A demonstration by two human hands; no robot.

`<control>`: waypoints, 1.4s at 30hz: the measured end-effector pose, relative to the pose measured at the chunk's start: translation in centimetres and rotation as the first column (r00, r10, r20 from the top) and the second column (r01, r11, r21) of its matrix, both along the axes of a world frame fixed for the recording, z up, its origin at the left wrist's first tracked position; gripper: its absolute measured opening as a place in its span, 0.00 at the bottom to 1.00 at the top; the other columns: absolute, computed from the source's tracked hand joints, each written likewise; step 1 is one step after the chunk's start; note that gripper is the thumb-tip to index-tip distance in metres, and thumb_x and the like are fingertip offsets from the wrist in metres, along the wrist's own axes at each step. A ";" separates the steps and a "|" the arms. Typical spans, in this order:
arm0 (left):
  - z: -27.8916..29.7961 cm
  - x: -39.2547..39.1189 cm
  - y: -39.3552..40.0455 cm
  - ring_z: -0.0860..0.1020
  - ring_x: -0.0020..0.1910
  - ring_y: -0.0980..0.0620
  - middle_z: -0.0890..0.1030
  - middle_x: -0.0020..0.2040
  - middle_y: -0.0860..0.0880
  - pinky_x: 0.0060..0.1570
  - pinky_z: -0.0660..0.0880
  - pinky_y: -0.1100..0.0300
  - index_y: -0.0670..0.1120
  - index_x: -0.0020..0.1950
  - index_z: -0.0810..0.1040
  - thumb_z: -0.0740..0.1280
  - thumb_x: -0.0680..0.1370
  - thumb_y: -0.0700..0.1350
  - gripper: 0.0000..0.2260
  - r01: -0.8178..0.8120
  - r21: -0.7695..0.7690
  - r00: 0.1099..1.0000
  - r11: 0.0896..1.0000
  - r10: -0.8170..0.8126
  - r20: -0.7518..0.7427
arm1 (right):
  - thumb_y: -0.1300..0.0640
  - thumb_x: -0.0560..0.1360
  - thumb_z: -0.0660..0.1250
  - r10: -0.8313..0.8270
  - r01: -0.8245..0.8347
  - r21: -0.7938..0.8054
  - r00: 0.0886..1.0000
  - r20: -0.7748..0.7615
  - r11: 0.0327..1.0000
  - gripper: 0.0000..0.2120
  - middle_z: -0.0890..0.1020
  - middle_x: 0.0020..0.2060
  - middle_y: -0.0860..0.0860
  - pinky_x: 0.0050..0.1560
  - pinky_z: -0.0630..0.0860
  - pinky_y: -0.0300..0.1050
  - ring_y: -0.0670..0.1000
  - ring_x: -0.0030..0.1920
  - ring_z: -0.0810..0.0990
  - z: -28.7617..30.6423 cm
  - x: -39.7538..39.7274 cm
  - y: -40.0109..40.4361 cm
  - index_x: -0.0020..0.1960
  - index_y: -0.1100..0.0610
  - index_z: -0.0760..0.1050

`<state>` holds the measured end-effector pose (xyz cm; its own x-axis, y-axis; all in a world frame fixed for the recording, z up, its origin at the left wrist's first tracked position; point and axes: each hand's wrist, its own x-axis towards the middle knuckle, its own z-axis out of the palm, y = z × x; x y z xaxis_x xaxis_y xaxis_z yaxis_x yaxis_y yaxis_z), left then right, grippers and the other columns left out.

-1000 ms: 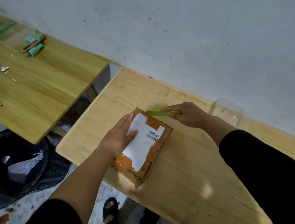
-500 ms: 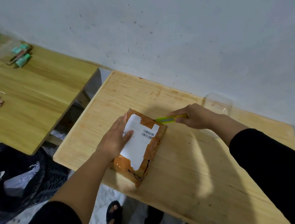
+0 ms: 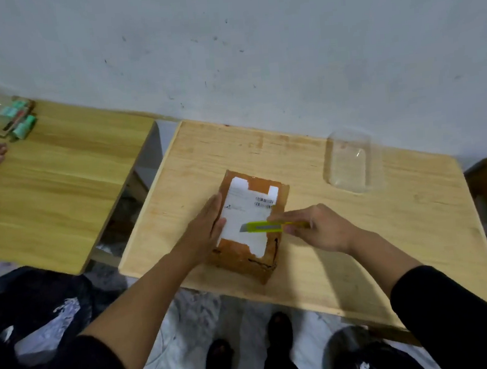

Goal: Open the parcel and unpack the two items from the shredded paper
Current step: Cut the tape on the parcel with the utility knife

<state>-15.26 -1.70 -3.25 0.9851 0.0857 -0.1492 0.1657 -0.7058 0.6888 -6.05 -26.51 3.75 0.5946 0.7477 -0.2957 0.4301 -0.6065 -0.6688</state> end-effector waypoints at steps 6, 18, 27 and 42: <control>-0.4 -1.0 0.7 0.56 0.75 0.50 0.55 0.77 0.48 0.73 0.56 0.54 0.49 0.76 0.47 0.51 0.82 0.48 0.24 0.049 -0.054 0.998 0.997 -0.047 0.049 | 0.53 0.77 0.62 -0.018 0.026 -0.073 0.993 0.113 0.997 0.16 0.85 0.39 0.49 0.42 0.74 0.42 0.44 0.33 0.78 -1.1 -4.7 1.9 0.62 0.40 0.73; -0.9 -0.8 1.2 0.54 0.75 0.48 0.51 0.77 0.45 0.70 0.53 0.59 0.46 0.76 0.46 0.49 0.82 0.48 0.24 0.093 -0.056 0.994 0.994 -0.090 0.057 | 0.42 0.74 0.50 0.057 -0.029 -0.088 0.939 0.339 0.996 0.21 0.83 0.56 0.47 0.45 0.78 0.50 0.53 0.54 0.81 -1.4 -7.4 3.9 0.65 0.38 0.69; -0.8 -0.9 1.1 0.54 0.75 0.48 0.52 0.77 0.45 0.70 0.55 0.57 0.45 0.76 0.47 0.51 0.81 0.47 0.24 0.078 -0.069 0.995 0.995 -0.074 0.059 | 0.50 0.78 0.58 0.210 -0.131 -0.268 0.933 0.293 0.955 0.17 0.81 0.59 0.47 0.45 0.76 0.47 0.55 0.54 0.79 0.1 -5.9 4.2 0.66 0.38 0.67; -0.8 -1.0 0.4 0.55 0.75 0.48 0.53 0.77 0.47 0.68 0.55 0.59 0.48 0.76 0.46 0.51 0.82 0.47 0.24 0.039 -0.059 0.996 0.997 -0.034 0.087 | 0.53 0.77 0.61 0.137 -0.092 -0.309 0.983 0.126 0.947 0.18 0.80 0.60 0.44 0.45 0.72 0.41 0.49 0.45 0.80 0.2 -5.1 -0.7 0.64 0.37 0.69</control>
